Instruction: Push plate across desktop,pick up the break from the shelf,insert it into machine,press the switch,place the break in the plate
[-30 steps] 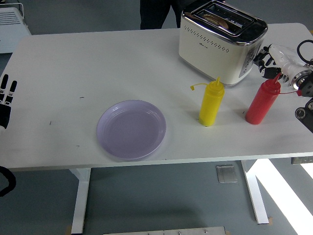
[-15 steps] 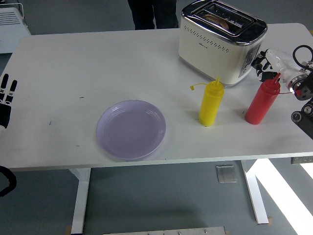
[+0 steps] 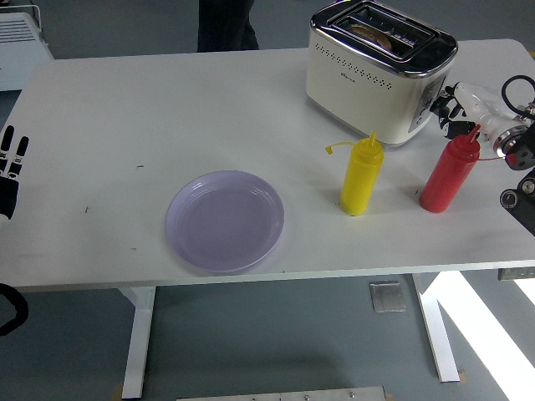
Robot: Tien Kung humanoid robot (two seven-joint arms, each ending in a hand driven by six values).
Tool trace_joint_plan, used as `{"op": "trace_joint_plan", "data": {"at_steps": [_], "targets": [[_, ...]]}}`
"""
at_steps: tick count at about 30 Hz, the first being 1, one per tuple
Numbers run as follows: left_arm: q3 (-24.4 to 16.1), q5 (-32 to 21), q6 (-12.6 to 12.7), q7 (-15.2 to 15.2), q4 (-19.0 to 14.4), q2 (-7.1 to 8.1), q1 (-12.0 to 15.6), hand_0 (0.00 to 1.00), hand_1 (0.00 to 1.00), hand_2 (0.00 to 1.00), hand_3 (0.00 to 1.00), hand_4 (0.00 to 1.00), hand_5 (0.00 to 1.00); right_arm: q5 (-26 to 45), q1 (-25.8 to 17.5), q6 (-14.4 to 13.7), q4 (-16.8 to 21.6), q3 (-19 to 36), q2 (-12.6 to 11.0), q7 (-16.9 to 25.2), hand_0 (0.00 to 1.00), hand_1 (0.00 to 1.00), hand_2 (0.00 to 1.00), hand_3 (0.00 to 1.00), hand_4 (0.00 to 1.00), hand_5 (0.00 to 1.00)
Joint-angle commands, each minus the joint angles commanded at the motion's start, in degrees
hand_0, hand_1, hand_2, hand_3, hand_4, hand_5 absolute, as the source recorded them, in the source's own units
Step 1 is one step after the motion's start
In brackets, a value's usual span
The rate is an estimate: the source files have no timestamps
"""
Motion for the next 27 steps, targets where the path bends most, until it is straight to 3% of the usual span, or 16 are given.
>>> {"op": "trace_joint_plan", "data": {"at_steps": [7, 12, 15, 16, 21, 22, 27], "targets": [[0.07, -0.01, -0.01, 0.04, -0.07, -0.02, 0.07, 0.817, 0.757, 0.704, 0.748, 0.756, 0.982, -5.40, -1.62, 4.62, 7.27, 8.22, -1.66, -3.31, 0.532, 0.557, 0.637, 0.568, 0.346, 0.038], [0.15, -0.07, -0.03, 0.05, -0.06, 0.01, 0.12, 0.817, 0.757, 0.703, 0.747, 0.754, 0.983, -7.60, -1.85, 6.10, 11.39, 13.97, -2.95, -4.55, 0.531, 0.558, 0.638, 0.569, 0.349, 0.040], [0.12, -0.10, -0.02, 0.04, -0.03, 0.01, 0.19, 0.817, 0.757, 0.703, 0.747, 0.754, 0.983, -6.78, -0.98, 4.36, 11.99, 15.45, -3.53, -4.03, 0.531, 0.558, 0.638, 0.569, 0.349, 0.040], [0.10, -0.10, -0.02, 0.03, -0.01, 0.01, 0.21, 0.817, 0.757, 0.703, 0.746, 0.756, 0.983, -6.46, -0.70, 3.76, 12.01, 15.56, -3.63, -3.84, 0.521, 0.547, 0.628, 0.570, 0.394, 0.015], [0.17, -0.09, 0.02, 0.03, 0.11, 0.02, 0.19, 0.817, 0.757, 0.703, 0.746, 0.756, 0.983, -1.19, 3.21, 0.60, 10.82, 12.61, -3.16, -2.92, 0.521, 0.547, 0.628, 0.570, 0.394, 0.015], [0.17, -0.11, 0.04, 0.03, 0.14, 0.01, 0.18, 0.816, 0.757, 0.703, 0.747, 0.754, 0.981, 0.05, 4.34, 0.42, 10.30, 11.54, -2.75, -3.05, 0.546, 0.602, 0.671, 0.662, 0.588, 0.039], [0.16, -0.30, 0.05, 0.08, 0.26, 0.04, 0.19, 0.816, 0.757, 0.703, 0.747, 0.754, 0.981, 3.62, 9.13, 0.12, 7.90, 6.94, -0.58, -3.79, 0.546, 0.602, 0.671, 0.662, 0.588, 0.039]]}}
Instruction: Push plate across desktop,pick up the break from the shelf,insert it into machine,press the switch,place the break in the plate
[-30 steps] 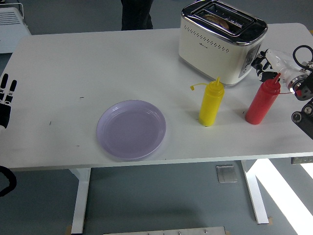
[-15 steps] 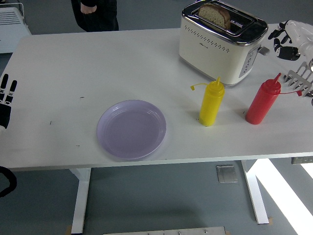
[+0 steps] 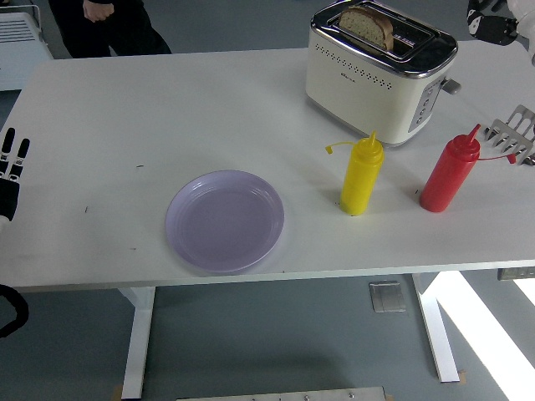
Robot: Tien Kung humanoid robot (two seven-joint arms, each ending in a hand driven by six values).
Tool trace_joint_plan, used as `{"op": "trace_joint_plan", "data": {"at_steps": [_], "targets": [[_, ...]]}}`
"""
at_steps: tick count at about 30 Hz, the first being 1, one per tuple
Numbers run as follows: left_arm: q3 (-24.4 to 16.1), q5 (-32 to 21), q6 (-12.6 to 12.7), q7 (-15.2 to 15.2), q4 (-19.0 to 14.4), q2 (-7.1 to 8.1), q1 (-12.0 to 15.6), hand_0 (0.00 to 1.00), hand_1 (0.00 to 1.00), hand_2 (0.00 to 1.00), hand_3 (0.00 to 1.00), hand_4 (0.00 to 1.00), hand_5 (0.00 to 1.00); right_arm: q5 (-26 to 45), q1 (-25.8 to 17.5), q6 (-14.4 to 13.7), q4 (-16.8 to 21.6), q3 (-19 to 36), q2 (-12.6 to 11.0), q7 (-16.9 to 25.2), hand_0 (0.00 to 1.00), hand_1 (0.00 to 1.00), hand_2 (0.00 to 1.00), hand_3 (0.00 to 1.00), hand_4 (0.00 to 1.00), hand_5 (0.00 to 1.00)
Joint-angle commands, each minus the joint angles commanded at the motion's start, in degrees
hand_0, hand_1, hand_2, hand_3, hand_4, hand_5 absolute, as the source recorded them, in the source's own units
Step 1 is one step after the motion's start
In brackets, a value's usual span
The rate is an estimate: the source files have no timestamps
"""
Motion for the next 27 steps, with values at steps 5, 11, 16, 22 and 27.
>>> {"op": "trace_joint_plan", "data": {"at_steps": [5, 11, 16, 22, 27], "targets": [[0.12, -0.03, -0.02, 0.00, 0.19, 0.06, -0.04, 0.815, 0.755, 0.703, 0.746, 0.754, 0.980, 0.74, 4.03, -0.24, -3.43, -3.64, 2.78, -0.33, 0.653, 0.692, 0.713, 0.702, 0.634, 0.050], [0.56, 0.04, -0.01, -0.04, 0.36, 0.24, -0.20, 0.815, 0.754, 0.702, 0.746, 0.755, 0.980, 2.26, 7.43, -0.54, -7.38, -6.69, 6.03, -0.14, 0.731, 0.736, 0.744, 0.713, 0.650, 0.086], [0.88, 0.07, 0.01, -0.08, 0.42, 0.37, -0.39, 0.816, 0.756, 0.702, 0.746, 0.754, 0.978, 3.16, 9.86, -0.62, -10.22, -8.24, 8.44, 0.05, 0.750, 0.738, 0.748, 0.720, 0.667, 0.120], [1.01, 0.15, 0.03, -0.13, 0.48, 0.45, -0.56, 0.816, 0.755, 0.701, 0.746, 0.755, 0.979, 5.01, 12.65, -0.57, -13.43, -9.73, 10.76, 0.02, 0.751, 0.741, 0.749, 0.721, 0.677, 0.149], [1.16, 0.13, 0.05, -0.15, 0.55, 0.53, -0.69, 0.816, 0.755, 0.701, 0.746, 0.755, 0.980, 7.12, 14.95, -0.41, -16.25, -10.76, 12.36, -0.15, 0.750, 0.740, 0.752, 0.722, 0.688, 0.178]]}}
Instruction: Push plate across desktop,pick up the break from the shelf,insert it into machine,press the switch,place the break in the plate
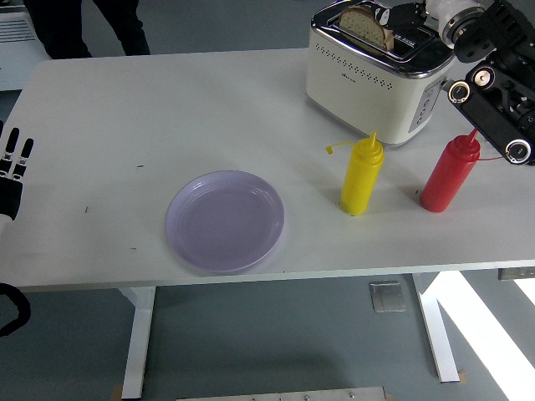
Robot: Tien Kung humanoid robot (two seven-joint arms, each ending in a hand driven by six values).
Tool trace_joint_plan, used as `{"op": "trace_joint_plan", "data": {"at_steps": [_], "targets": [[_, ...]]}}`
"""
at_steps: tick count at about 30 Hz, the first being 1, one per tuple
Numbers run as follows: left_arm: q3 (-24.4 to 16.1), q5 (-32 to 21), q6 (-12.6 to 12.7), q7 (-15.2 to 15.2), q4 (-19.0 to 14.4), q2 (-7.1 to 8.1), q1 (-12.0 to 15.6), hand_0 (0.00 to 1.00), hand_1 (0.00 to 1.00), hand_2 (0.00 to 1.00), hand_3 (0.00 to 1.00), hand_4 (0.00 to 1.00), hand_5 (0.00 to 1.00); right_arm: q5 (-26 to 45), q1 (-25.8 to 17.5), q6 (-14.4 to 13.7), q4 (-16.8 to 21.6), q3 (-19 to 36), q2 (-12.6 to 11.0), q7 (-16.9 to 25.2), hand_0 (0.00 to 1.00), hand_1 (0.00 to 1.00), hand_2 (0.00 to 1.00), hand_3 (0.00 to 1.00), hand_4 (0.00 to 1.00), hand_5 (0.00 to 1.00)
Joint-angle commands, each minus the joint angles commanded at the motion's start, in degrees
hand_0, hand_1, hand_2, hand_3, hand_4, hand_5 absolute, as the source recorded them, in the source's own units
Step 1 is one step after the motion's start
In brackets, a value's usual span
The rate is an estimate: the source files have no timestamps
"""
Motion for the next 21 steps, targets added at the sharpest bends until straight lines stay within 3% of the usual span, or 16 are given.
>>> {"op": "trace_joint_plan", "data": {"at_steps": [14, 21], "targets": [[0.65, -0.16, -0.12, 0.27, 0.27, 0.13, -0.26, 0.815, 0.755, 0.702, 0.748, 0.756, 0.981, 6.06, 4.49, 0.77, -9.52, -4.64, 4.62, -0.70, 0.744, 0.741, 0.760, 0.733, 0.699, 0.214], [0.85, -0.29, -0.18, 0.26, 0.32, 0.19, -0.39, 0.816, 0.755, 0.702, 0.747, 0.756, 0.979, 5.82, 5.53, 0.28, -13.56, -5.96, 6.59, -0.24, 0.746, 0.745, 0.764, 0.735, 0.696, 0.211]]}}
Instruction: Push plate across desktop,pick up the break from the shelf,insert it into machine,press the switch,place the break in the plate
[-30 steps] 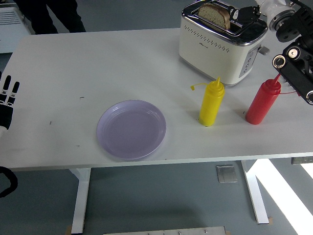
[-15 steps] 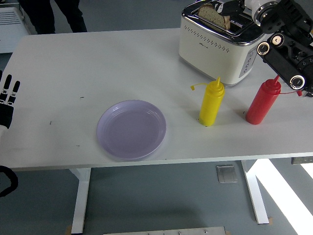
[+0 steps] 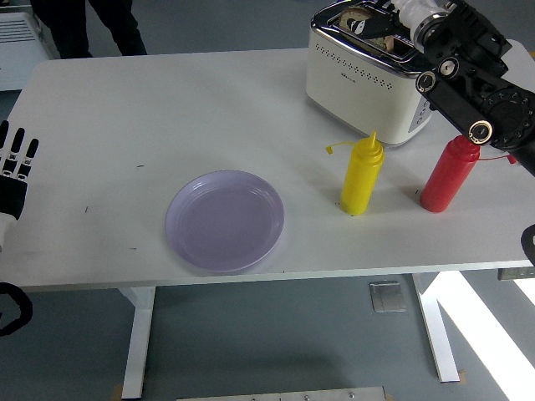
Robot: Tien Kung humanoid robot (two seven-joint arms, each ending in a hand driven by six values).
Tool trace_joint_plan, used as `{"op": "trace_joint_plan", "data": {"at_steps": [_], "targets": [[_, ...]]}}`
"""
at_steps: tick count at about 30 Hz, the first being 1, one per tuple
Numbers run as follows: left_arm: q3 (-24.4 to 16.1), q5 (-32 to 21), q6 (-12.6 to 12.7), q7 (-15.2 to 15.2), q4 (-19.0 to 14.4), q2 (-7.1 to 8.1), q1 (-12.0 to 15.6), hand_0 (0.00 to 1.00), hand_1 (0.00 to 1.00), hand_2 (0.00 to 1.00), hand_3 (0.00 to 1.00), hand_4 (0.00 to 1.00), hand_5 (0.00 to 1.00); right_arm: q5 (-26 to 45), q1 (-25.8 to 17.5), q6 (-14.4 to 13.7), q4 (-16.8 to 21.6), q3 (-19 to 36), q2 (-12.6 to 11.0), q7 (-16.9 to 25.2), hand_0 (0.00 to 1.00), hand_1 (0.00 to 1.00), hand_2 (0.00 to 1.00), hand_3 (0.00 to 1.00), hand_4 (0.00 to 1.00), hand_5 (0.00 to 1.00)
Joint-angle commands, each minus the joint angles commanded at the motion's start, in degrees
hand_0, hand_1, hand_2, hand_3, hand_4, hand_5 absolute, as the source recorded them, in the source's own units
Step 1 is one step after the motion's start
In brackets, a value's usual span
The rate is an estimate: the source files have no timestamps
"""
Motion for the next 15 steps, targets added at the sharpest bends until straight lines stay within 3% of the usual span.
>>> {"op": "trace_joint_plan", "data": {"at_steps": [12, 13, 15], "targets": [[0.27, -0.16, -0.02, -0.12, 0.12, 0.04, -0.14, 0.816, 0.755, 0.702, 0.747, 0.757, 0.982, -1.52, 0.44, -1.13, -4.62, -1.55, 1.30, 0.87, 0.728, 0.737, 0.764, 0.738, 0.704, 0.227], [0.30, -0.17, -0.02, -0.12, 0.13, 0.04, -0.16, 0.817, 0.756, 0.703, 0.747, 0.757, 0.981, -1.52, 0.43, -1.32, -4.79, -1.67, 1.37, 0.91, 0.676, 0.706, 0.762, 0.735, 0.713, 0.226], [0.35, -0.18, -0.02, -0.13, 0.13, 0.04, -0.18, 0.817, 0.756, 0.703, 0.747, 0.757, 0.981, -1.52, 0.41, -1.69, -5.03, -1.90, 1.49, 0.97, 0.676, 0.706, 0.762, 0.735, 0.713, 0.226]]}}
